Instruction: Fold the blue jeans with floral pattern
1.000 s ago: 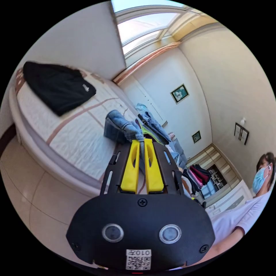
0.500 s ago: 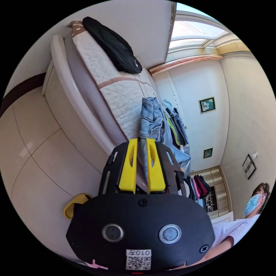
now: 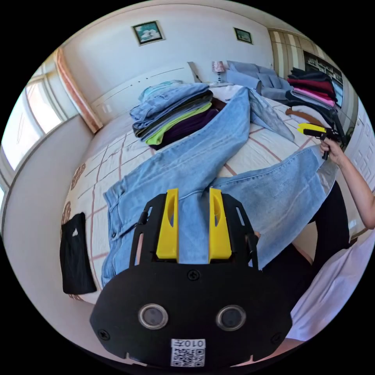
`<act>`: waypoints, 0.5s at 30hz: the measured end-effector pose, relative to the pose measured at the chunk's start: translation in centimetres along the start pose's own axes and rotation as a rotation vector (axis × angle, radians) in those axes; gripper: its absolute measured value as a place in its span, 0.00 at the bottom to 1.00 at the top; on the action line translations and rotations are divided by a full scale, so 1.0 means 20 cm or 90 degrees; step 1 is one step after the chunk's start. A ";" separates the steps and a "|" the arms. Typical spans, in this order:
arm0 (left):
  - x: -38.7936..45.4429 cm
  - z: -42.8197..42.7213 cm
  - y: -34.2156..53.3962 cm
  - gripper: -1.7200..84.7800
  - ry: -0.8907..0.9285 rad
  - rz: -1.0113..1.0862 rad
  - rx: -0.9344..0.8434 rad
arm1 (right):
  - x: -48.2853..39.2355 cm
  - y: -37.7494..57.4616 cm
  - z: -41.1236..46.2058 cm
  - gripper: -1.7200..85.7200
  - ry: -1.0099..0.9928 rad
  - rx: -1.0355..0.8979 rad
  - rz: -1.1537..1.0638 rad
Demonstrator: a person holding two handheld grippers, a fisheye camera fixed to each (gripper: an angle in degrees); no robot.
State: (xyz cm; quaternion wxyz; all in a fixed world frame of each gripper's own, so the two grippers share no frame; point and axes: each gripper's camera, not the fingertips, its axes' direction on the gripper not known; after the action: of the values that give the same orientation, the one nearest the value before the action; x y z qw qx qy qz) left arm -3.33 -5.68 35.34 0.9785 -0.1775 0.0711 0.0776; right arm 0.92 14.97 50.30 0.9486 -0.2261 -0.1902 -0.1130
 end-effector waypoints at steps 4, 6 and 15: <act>0.33 0.45 -0.39 0.13 0.014 0.118 -0.074 | -0.09 -0.09 0.22 0.14 0.032 -0.057 -0.018; 0.45 0.63 -0.48 0.12 0.000 0.169 -0.120 | -0.12 -0.12 0.29 0.11 0.042 -0.094 -0.032; 0.14 0.62 -0.51 0.06 0.069 -0.030 0.008 | -0.08 -0.28 -0.10 0.06 0.172 -0.023 -0.018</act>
State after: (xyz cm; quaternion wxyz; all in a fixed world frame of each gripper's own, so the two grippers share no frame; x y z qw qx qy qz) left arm 2.68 -10.29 49.88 0.9758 -0.1772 0.1200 0.0443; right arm -1.52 9.41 50.10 0.9598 -0.2231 -0.0620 -0.1588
